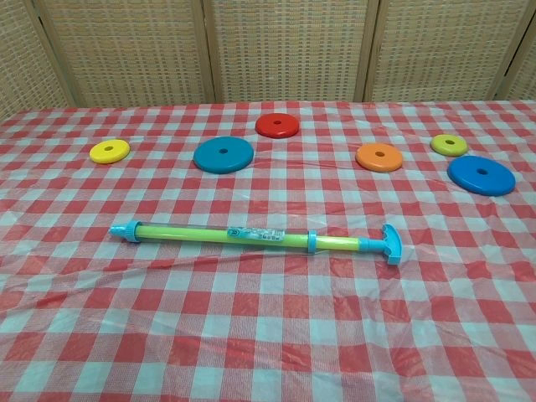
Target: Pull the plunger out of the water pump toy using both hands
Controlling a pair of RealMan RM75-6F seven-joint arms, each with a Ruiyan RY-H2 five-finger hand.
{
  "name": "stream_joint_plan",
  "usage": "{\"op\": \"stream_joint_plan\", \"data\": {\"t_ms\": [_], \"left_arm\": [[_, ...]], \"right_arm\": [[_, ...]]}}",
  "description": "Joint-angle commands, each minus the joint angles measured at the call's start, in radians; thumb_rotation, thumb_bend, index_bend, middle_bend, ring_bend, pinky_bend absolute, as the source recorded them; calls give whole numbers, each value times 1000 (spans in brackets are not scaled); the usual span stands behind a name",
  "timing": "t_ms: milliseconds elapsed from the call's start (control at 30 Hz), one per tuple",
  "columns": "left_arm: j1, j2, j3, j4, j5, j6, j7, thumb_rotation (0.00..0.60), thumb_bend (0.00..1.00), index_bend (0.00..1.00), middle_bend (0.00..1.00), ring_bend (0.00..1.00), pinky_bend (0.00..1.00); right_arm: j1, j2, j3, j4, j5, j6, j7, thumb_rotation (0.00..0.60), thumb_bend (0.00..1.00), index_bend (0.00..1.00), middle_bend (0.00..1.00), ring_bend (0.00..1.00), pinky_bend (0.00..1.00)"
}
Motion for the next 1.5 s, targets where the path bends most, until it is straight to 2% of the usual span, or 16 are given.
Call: {"op": "stream_joint_plan", "data": {"t_ms": [33, 567, 733, 867, 1067, 1200, 1367, 1467, 1500], "left_arm": [[0, -2, -1, 1, -2, 1, -1, 600, 52, 0, 0, 0, 0], [5, -1, -6, 1, -1, 14, -9, 600, 57, 0, 0, 0, 0], [3, -1, -11, 1, -10, 12, -11, 600, 58, 0, 0, 0, 0], [2, -3, -15, 3, -14, 13, -16, 600, 59, 0, 0, 0, 0], [-5, -6, -21, 11, -34, -5, -21, 600, 62, 0, 0, 0, 0], [-9, -8, -39, 21, -66, -9, -35, 600, 65, 0, 0, 0, 0], [-16, -17, -59, 46, -108, -22, -43, 600, 64, 0, 0, 0, 0], [-23, -17, -61, 56, -123, -39, -53, 600, 65, 0, 0, 0, 0], [-24, -18, -61, 59, -127, -42, -55, 600, 65, 0, 0, 0, 0]], "right_arm": [[-1, 1, -2, -3, 1, -3, -6, 600, 139, 94, 0, 0, 0], [1, -5, -7, -23, -31, 12, -17, 600, 138, 94, 0, 0, 0], [21, -23, 1, -29, -28, -18, -43, 600, 138, 95, 0, 0, 0], [64, -36, 24, -68, -21, -70, -86, 600, 139, 101, 0, 0, 0], [177, -89, 105, -156, 18, -188, -212, 600, 137, 157, 33, 4, 1], [278, -170, 182, -216, 116, -306, -304, 600, 136, 208, 202, 162, 116], [386, -297, 245, -244, 240, -394, -460, 600, 136, 220, 309, 286, 186], [431, -367, 270, -241, 324, -408, -571, 600, 136, 233, 461, 450, 289], [440, -387, 274, -240, 347, -405, -596, 600, 136, 252, 548, 546, 357]]}}
